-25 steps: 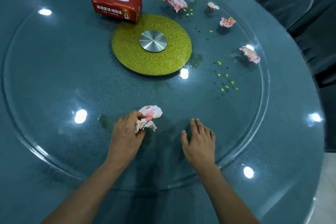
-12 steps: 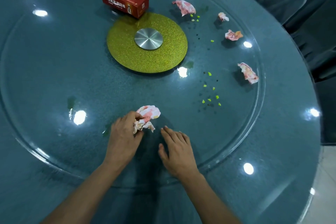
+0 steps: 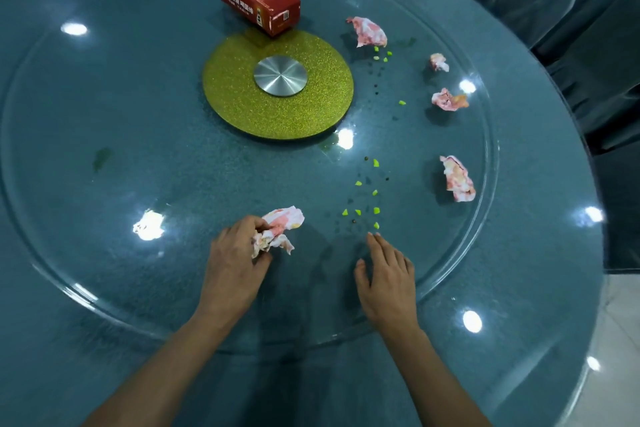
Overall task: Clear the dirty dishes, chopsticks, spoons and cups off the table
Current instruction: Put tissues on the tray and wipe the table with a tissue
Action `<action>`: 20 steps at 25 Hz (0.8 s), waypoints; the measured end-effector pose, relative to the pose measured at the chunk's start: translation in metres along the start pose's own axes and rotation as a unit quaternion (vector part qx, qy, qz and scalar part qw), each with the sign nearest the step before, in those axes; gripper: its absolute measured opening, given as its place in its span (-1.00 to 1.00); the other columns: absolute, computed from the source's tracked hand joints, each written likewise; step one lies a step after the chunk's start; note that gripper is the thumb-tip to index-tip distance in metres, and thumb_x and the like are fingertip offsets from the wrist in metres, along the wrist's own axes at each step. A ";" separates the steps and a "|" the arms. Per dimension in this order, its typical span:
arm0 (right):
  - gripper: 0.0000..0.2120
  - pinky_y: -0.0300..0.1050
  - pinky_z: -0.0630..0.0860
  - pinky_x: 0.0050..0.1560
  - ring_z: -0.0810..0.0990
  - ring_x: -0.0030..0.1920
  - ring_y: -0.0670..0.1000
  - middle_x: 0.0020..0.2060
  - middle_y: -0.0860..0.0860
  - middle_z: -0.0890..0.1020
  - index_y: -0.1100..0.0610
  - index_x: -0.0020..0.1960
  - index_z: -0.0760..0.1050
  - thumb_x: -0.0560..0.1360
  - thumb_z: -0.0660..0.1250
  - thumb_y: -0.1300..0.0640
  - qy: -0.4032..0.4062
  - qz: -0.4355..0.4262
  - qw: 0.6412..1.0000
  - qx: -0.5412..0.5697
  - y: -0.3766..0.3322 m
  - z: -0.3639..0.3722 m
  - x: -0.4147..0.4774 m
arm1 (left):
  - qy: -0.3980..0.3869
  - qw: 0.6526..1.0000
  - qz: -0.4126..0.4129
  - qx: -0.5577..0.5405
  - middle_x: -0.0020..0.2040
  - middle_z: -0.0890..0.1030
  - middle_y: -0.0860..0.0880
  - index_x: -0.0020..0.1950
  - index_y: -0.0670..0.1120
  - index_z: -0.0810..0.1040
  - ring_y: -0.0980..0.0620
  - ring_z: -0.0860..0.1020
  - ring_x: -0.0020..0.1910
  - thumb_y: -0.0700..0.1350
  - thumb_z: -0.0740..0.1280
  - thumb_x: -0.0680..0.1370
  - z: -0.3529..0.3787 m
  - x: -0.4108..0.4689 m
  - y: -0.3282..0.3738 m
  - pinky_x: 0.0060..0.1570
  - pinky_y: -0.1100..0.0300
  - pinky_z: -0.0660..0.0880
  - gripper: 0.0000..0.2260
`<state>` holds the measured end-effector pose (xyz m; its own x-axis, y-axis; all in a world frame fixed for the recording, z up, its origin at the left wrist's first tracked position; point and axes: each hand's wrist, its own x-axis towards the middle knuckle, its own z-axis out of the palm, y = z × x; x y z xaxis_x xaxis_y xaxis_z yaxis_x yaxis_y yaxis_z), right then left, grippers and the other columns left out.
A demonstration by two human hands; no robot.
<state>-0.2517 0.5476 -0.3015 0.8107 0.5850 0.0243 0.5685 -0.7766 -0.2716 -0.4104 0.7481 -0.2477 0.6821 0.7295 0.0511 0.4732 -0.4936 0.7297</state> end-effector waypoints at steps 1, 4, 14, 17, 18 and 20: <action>-0.43 0.12 0.40 0.37 0.53 0.32 0.13 0.41 0.04 0.52 0.11 0.46 0.44 0.55 0.05 -0.09 0.006 0.016 1.000 -0.005 0.006 -0.002 0.002 | 0.001 1.000 -0.004 -0.001 -0.07 0.53 0.19 0.06 -0.02 0.51 0.06 0.41 -0.11 -0.29 0.51 0.45 0.000 0.000 0.000 -0.06 0.07 0.33 -0.69; -0.43 0.19 0.39 0.39 0.51 0.34 0.20 0.42 0.11 0.50 0.16 0.48 0.41 0.55 0.12 -0.07 0.023 0.066 0.997 -0.017 0.023 -0.005 0.009 | 0.003 1.000 -0.003 -0.002 -0.09 0.49 0.25 0.08 -0.02 0.51 0.11 0.37 -0.10 -0.29 0.49 0.45 -0.002 -0.001 0.003 -0.04 0.08 0.31 -0.70; -0.45 0.17 0.41 0.33 0.58 0.23 0.22 0.33 0.10 0.59 0.13 0.38 0.53 0.55 0.06 -0.12 0.006 0.051 0.998 -0.038 0.030 -0.004 -0.011 | -0.007 1.000 0.005 -0.015 -0.02 0.52 0.22 0.11 -0.03 0.53 0.06 0.39 -0.06 -0.30 0.48 0.45 0.005 -0.008 0.016 -0.11 0.15 0.28 -0.69; -0.52 0.10 0.38 0.26 0.59 0.16 0.16 0.25 0.03 0.63 0.09 0.33 0.57 0.56 0.10 -0.08 0.021 0.011 0.999 -0.036 0.021 -0.001 -0.024 | -0.014 0.999 0.024 -0.027 0.01 0.54 0.21 0.11 -0.03 0.53 0.03 0.43 -0.03 -0.26 0.49 0.45 0.010 -0.014 0.022 -0.06 0.11 0.36 -0.71; -0.56 0.08 0.37 0.23 0.59 0.14 0.15 0.21 0.01 0.64 0.08 0.31 0.58 0.55 0.13 -0.05 0.025 -0.002 0.999 -0.029 0.019 -0.001 -0.025 | -0.018 0.999 0.028 -0.029 0.02 0.54 0.21 0.11 -0.04 0.53 0.03 0.43 -0.03 -0.27 0.49 0.45 0.012 -0.016 0.023 -0.05 0.10 0.37 -0.70; -0.66 0.07 0.39 0.19 0.60 0.11 0.15 0.15 0.01 0.64 0.09 0.26 0.60 0.52 0.30 0.05 0.042 -0.024 0.999 -0.017 0.019 -0.002 -0.022 | -0.027 0.999 0.028 -0.024 0.03 0.56 0.20 0.11 -0.04 0.53 0.04 0.42 -0.03 -0.30 0.49 0.44 0.016 -0.020 0.023 -0.04 0.10 0.37 -0.68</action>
<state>-0.2583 0.5201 -0.3050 0.7901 0.6016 0.1176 0.6107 -0.7562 -0.2349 -0.4042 0.7143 -0.2431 0.7362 0.6744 0.0569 0.4068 -0.5081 0.7592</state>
